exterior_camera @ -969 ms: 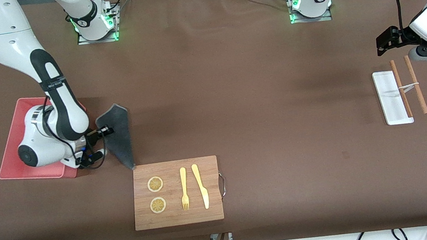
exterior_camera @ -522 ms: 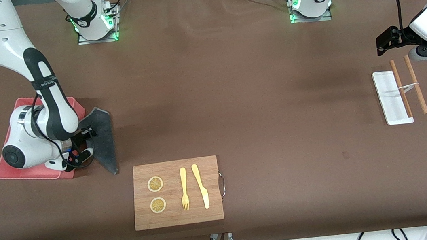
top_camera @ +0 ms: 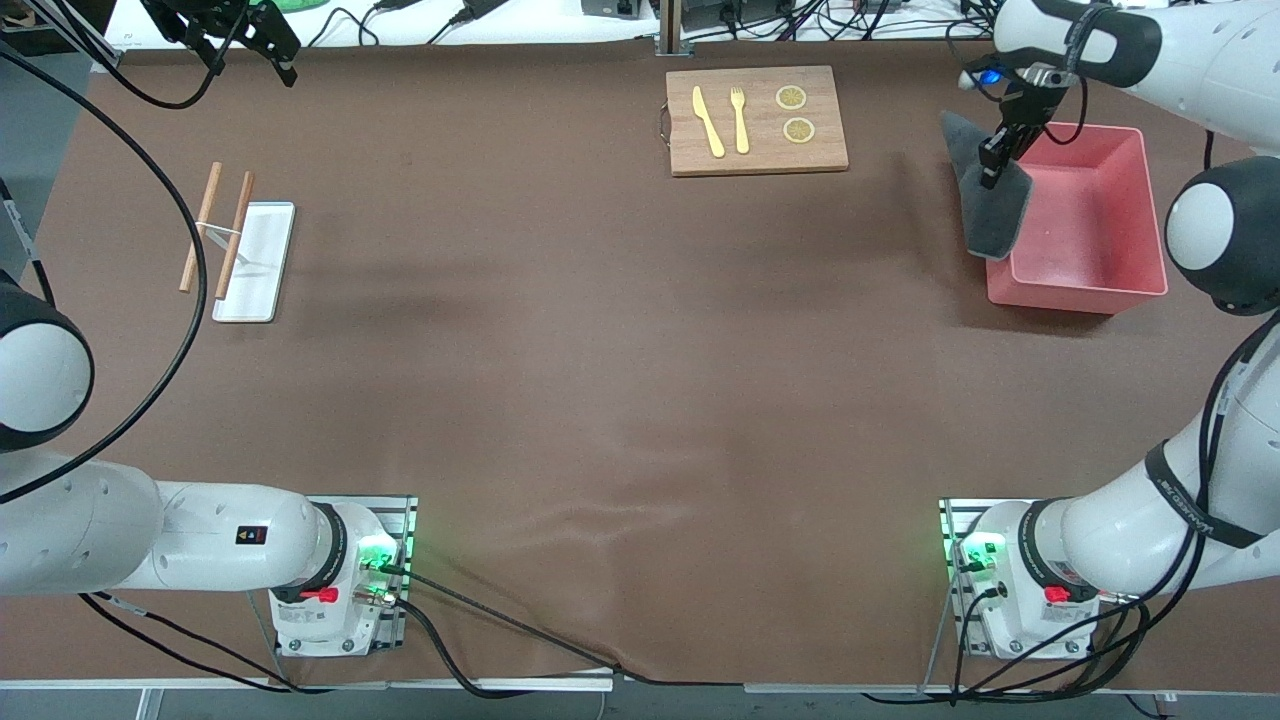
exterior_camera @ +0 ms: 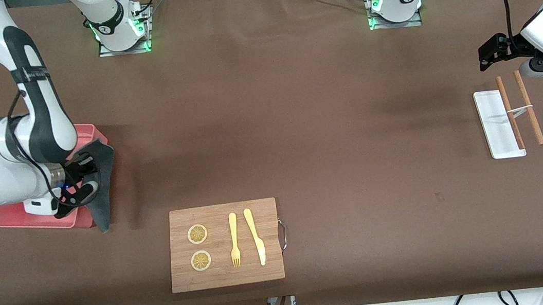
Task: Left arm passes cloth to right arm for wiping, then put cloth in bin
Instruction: 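Move the cloth over the pink bin and open the right gripper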
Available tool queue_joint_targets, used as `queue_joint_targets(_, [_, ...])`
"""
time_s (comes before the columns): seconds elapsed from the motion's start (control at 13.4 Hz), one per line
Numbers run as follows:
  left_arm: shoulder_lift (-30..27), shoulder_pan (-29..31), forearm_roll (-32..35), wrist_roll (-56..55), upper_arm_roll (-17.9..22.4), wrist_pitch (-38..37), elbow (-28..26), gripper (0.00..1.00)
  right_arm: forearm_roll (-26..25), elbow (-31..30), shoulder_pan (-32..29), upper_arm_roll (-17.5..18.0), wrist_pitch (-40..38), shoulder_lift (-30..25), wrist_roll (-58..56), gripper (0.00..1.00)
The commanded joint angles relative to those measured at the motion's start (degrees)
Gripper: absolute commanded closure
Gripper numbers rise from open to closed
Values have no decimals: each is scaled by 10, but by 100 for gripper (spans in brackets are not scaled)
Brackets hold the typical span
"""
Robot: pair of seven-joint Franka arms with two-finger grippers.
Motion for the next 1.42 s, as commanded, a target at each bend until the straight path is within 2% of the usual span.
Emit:
queue_joint_targets(0.0, [3, 0, -7, 8, 1, -8, 9, 0, -38, 1, -14, 1, -40, -46, -5, 100])
queue_joint_targets(0.22, [3, 0, -7, 10, 1, -10, 9, 0, -66, -5, -39, 1, -70, -83, -15, 100])
queue_joint_targets(0.45, [3, 0, -7, 11, 1, -11, 9, 0, -78, -12, -62, 0, -82, -90, -29, 100])
queue_joint_targets(0.52, [3, 0, -7, 11, 1, -11, 9, 0, -79, -19, -66, -6, -79, -90, -29, 93])
queue_joint_targets(0.6, [3, 0, -12, 11, 1, -12, 9, 0, -79, -25, -67, -13, -77, -89, -30, 77])
queue_joint_targets(0.67, [4, 3, -20, 11, 1, -13, 9, 0, -78, -29, -67, -14, -74, -85, -31, 50])
queue_joint_targets(0.75, [3, 4, -22, 11, 1, -13, 9, 0, -78, -32, -68, -14, -72, -84, -32, 0])
queue_joint_targets(1.12, [4, 4, -22, 10, 1, -14, 9, 0, -68, -26, -69, -14, -55, -90, -23, 0])
queue_joint_targets(1.34, [3, 4, -22, 10, 1, -14, 9, 0, -55, -28, -64, -8, -52, -138, 20, 0])
